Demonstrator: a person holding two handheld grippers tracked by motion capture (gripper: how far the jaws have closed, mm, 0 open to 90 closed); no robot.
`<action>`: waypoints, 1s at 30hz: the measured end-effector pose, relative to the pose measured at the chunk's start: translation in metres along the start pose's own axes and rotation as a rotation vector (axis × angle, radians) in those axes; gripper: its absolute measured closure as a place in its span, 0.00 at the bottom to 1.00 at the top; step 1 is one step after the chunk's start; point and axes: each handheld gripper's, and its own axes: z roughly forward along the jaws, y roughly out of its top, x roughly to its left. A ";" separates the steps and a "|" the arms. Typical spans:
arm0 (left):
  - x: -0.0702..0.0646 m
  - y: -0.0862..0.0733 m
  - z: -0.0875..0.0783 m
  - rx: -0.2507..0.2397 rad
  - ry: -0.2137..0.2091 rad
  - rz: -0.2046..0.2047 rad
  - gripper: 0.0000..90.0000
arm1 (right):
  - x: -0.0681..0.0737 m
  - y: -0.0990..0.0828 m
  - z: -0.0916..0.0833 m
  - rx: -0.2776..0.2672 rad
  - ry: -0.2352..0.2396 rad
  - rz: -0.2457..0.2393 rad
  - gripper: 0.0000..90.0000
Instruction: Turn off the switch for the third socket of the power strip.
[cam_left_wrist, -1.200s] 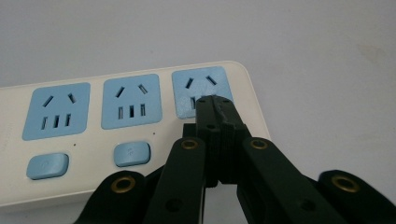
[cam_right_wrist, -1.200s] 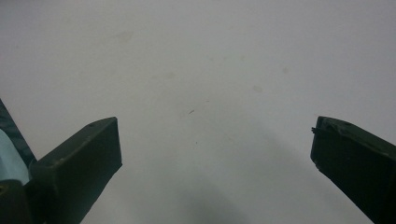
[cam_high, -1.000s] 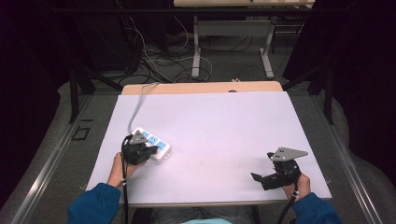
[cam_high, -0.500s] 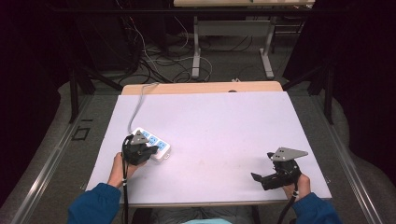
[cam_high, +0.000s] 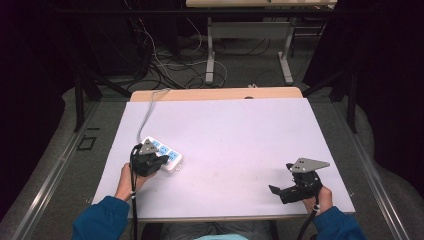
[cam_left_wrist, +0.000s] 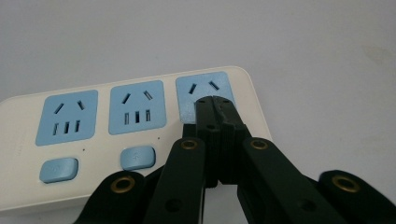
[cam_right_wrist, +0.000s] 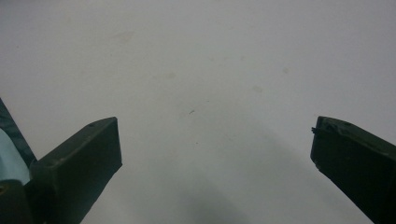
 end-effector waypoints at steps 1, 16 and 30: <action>0.000 0.000 0.000 -0.006 0.000 -0.001 1.00 | 0.000 0.000 0.000 0.008 0.003 0.000 0.02; 0.002 0.000 -0.001 -0.014 0.017 -0.005 1.00 | 0.000 0.000 0.000 0.002 0.001 0.001 0.02; 0.004 0.003 -0.013 -0.030 0.053 -0.033 0.53 | 0.000 0.000 0.000 -0.004 0.003 -0.002 0.02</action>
